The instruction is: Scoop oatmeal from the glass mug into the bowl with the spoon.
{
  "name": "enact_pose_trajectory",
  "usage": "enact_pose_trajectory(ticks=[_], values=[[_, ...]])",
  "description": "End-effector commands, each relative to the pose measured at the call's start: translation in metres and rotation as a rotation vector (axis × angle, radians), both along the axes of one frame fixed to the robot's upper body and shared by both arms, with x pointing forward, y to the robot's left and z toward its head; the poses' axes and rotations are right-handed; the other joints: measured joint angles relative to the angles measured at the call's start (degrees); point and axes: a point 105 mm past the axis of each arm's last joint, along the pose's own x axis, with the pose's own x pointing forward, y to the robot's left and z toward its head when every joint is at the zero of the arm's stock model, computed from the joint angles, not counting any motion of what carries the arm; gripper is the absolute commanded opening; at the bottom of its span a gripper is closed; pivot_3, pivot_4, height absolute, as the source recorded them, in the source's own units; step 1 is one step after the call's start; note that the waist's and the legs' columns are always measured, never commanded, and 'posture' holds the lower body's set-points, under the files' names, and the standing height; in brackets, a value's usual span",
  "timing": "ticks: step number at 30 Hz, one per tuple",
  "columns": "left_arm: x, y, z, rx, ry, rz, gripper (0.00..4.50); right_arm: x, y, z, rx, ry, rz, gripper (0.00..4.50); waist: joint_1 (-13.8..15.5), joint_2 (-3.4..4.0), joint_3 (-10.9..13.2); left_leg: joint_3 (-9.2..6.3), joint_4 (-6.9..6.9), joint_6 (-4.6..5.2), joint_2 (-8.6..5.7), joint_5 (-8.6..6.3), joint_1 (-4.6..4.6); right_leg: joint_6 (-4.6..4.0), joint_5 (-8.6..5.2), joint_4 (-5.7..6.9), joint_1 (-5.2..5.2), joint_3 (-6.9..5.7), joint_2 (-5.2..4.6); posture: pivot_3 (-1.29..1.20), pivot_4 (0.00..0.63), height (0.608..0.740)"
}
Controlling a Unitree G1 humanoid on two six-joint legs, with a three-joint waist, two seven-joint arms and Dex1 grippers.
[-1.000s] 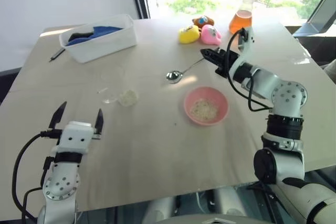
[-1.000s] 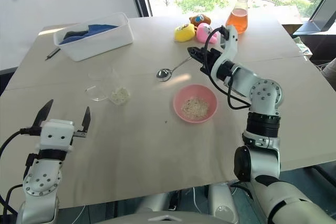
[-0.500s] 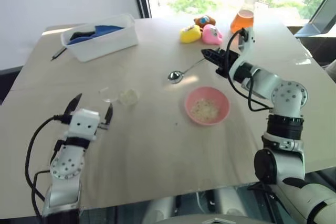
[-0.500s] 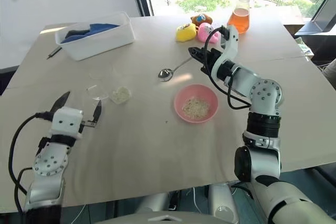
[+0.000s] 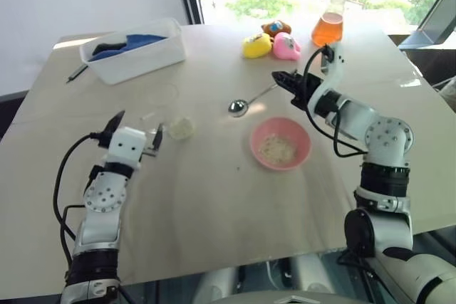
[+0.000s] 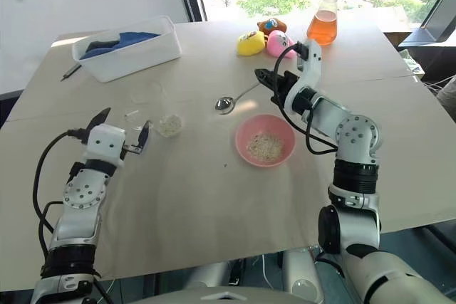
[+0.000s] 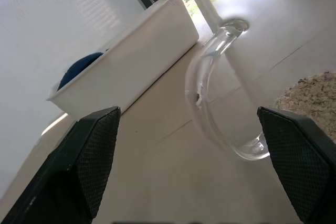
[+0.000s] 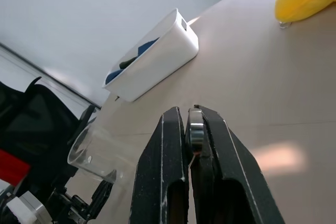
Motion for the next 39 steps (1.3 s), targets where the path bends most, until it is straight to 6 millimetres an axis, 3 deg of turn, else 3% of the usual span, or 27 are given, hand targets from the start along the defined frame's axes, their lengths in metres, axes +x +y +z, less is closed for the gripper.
enact_pose_trajectory(ticks=[1, 15, 21, 24, 32, 37, 39], values=[[-0.003, 0.007, 0.019, 0.018, -0.095, 0.049, 4.43, -0.005, 0.003, 0.016, 0.016, -0.078, 0.010, 0.00, 0.00, 0.00, 0.00, 0.00, 0.00, 0.00, 0.00, 0.00, 0.00, 0.00, 0.00, 0.00, 0.00, 0.00, 0.00, 0.00, 0.150, 0.740], [-0.004, 0.004, 0.026, -0.016, -0.150, 0.068, 4.43, -0.005, 0.005, 0.013, 0.008, -0.071, 0.018, 0.00, 0.00, 0.00, 0.00, 0.01, 0.02, 0.00, 0.00, 0.00, 0.00, 0.00, 0.00, 0.02, -0.01, 0.01, 0.00, 0.00, 0.150, 0.740], [0.005, -0.003, 0.023, -0.038, -0.136, 0.045, 2.66, -0.002, 0.003, 0.013, -0.002, -0.076, 0.010, 0.00, 0.02, 0.00, 0.00, 0.01, 0.03, -0.01, 0.00, 0.01, 0.00, 0.00, 0.00, 0.03, -0.01, 0.00, 0.00, 0.00, 0.150, 0.740], [0.010, -0.005, 0.019, -0.062, -0.117, 0.043, 1.44, -0.002, 0.003, 0.012, -0.003, -0.077, 0.011, 0.00, 0.02, 0.00, -0.01, 0.00, 0.06, -0.01, -0.01, 0.01, -0.01, 0.00, 0.00, 0.06, -0.01, 0.00, -0.01, 0.00, 0.150, 0.740], [0.016, -0.012, 0.013, -0.094, -0.097, 0.027, 1.44, -0.003, 0.004, 0.010, -0.004, -0.078, 0.009, 0.00, -0.06, -0.01, -0.02, 0.01, 0.08, -0.01, -0.01, 0.01, 0.00, 0.00, 0.00, 0.08, -0.01, 0.00, 0.00, 0.00, 0.150, 0.740], [0.017, -0.007, 0.011, -0.108, -0.096, 0.048, 0.09, -0.003, 0.003, 0.010, -0.003, -0.079, 0.004, 0.00, 0.00, -0.02, -0.03, 0.02, 0.10, -0.01, -0.02, 0.01, -0.01, 0.00, 0.00, 0.09, -0.01, 0.00, -0.01, 0.00, 0.150, 0.740], [0.018, -0.005, 0.009, -0.115, -0.090, 0.055, 0.09, -0.004, 0.003, 0.010, -0.004, -0.079, 0.001, 0.00, -0.05, -0.01, -0.16, 0.02, 0.12, -0.01, -0.02, 0.01, 0.01, 0.00, 0.00, 0.13, -0.01, 0.01, -0.01, 0.00, 0.150, 0.740]])
